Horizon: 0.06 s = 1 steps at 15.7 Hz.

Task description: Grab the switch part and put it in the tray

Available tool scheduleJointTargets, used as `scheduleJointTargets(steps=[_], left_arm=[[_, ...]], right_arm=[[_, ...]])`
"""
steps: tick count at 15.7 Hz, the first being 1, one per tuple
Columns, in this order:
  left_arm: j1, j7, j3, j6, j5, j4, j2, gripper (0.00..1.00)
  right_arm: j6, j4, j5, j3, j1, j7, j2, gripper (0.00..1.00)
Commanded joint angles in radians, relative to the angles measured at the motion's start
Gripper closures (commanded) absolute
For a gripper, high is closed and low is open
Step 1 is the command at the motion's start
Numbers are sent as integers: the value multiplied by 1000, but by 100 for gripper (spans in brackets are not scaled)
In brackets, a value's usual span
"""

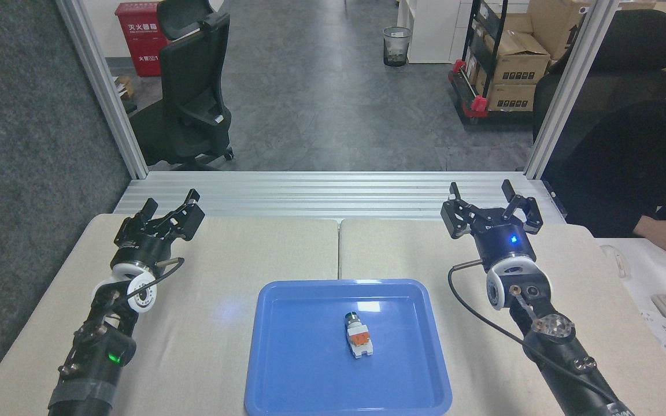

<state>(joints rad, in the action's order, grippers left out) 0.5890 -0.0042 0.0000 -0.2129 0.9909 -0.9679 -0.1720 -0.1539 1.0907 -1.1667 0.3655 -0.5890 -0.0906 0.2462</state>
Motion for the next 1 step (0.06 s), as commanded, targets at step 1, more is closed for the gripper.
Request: scheduleJointTargets(steps=[1], left_arm=[[0, 0, -23, 0, 0, 0, 0, 0]], right_arm=[[5, -71, 19, -71, 55, -102, 71, 1]])
